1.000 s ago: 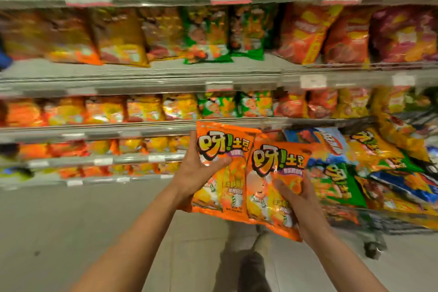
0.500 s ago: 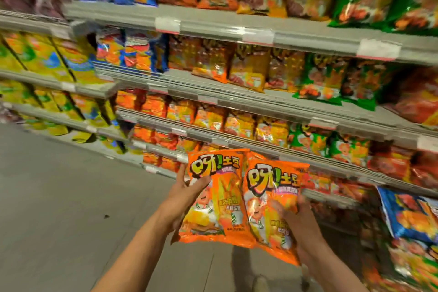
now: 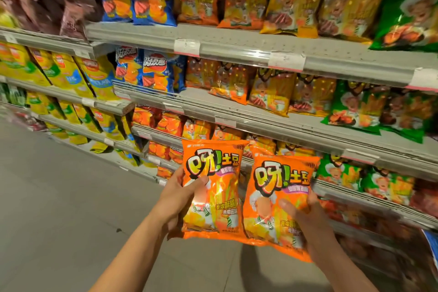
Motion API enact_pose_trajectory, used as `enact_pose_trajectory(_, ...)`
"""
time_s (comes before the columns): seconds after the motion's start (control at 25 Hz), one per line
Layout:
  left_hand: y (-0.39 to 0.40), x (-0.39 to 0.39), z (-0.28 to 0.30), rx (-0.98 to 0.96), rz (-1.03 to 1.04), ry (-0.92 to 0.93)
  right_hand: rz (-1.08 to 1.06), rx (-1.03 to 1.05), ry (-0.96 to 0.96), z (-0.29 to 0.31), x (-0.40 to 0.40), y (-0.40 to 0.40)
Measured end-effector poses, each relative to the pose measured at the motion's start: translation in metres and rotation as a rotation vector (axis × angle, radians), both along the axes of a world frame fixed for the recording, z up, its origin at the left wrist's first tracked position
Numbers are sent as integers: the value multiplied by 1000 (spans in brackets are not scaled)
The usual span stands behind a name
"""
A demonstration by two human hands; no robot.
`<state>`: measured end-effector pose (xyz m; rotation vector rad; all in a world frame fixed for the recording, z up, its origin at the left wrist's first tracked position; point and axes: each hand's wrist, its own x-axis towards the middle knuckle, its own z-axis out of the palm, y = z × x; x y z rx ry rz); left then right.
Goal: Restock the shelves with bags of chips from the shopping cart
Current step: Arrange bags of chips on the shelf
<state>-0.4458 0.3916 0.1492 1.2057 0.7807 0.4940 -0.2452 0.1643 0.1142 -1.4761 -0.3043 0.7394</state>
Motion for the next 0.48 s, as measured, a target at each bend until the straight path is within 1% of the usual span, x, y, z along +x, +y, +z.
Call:
enact_pose_trajectory(0.16, 24, 19, 1, 5, -39, 16, 56, 3, -33, 6, 21, 25)
enact_pose_trajectory(0.28, 39, 24, -7, -37, -49, -2, 83, 11, -56, 3, 24, 40)
enact_pose_trajectory(0.4, 57, 24, -12, -41, -77, -15, 49, -21, -108, 7, 15, 58)
enact_pose_trajectory(0.48, 75, 24, -13, -38, -93, -14, 4, -31, -64, 7, 8, 73)
